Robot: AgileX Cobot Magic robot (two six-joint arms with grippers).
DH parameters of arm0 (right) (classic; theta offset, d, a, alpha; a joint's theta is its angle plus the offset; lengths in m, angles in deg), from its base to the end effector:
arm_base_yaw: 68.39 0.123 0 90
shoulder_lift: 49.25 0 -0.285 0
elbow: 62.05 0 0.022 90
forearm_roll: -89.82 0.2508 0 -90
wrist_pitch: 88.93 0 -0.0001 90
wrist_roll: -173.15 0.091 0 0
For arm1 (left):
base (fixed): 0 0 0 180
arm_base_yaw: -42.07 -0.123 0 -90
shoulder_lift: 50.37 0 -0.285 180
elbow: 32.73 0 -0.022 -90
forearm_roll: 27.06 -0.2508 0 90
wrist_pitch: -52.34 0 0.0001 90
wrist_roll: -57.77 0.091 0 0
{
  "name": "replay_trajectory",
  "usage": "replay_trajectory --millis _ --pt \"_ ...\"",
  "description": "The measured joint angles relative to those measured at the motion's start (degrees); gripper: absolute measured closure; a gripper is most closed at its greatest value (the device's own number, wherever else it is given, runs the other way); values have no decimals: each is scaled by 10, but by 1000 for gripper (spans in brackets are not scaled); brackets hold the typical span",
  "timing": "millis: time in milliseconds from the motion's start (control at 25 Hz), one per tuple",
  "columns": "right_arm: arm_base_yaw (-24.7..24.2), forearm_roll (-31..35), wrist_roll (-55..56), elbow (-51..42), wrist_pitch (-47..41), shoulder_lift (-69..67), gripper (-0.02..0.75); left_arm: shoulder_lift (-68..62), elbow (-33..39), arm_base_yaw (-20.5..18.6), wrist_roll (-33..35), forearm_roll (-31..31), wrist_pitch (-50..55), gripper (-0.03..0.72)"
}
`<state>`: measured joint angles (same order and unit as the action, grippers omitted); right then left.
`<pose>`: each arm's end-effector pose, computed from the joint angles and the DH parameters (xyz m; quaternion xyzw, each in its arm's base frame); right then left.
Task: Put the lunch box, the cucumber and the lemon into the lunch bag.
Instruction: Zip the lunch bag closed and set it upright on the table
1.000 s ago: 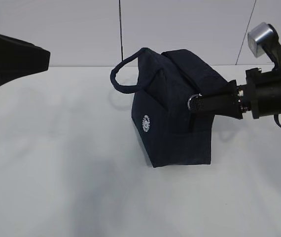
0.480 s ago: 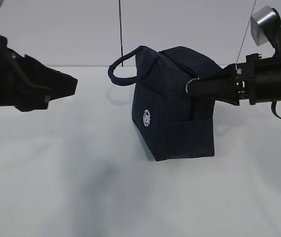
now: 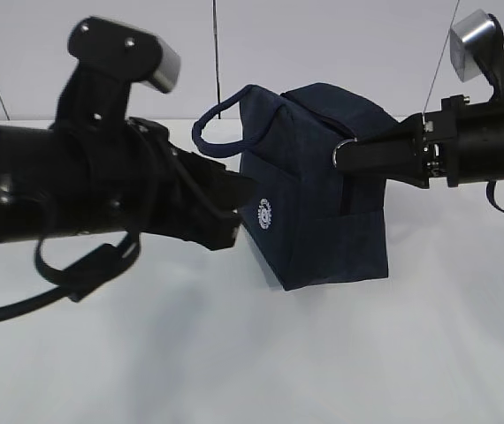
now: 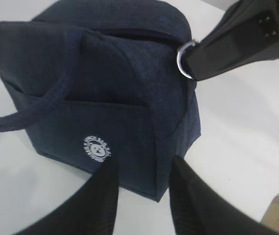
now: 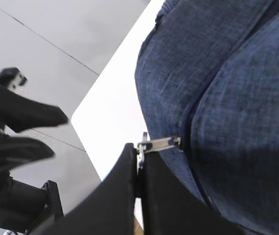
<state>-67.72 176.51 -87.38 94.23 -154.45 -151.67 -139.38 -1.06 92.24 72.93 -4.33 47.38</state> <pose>0.3034 0.0863 0.2451 -0.2078 0.7747 0.5018 0.3237 0.1968 -0.2312 0.2588 0.3005 0.7935 -0.2427 0.4703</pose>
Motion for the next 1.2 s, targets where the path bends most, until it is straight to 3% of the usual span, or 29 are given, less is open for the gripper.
replay_trajectory --millis 360,760,1200 --pt "0 6 6 0 0 0 731 -96 -4 7 0 43 -116 335" --pt "1 19 12 0 0 0 731 -153 -34 31 0 10 -150 327" --pt "1 21 14 0 0 0 731 -190 -60 46 -43 -2 -206 294"
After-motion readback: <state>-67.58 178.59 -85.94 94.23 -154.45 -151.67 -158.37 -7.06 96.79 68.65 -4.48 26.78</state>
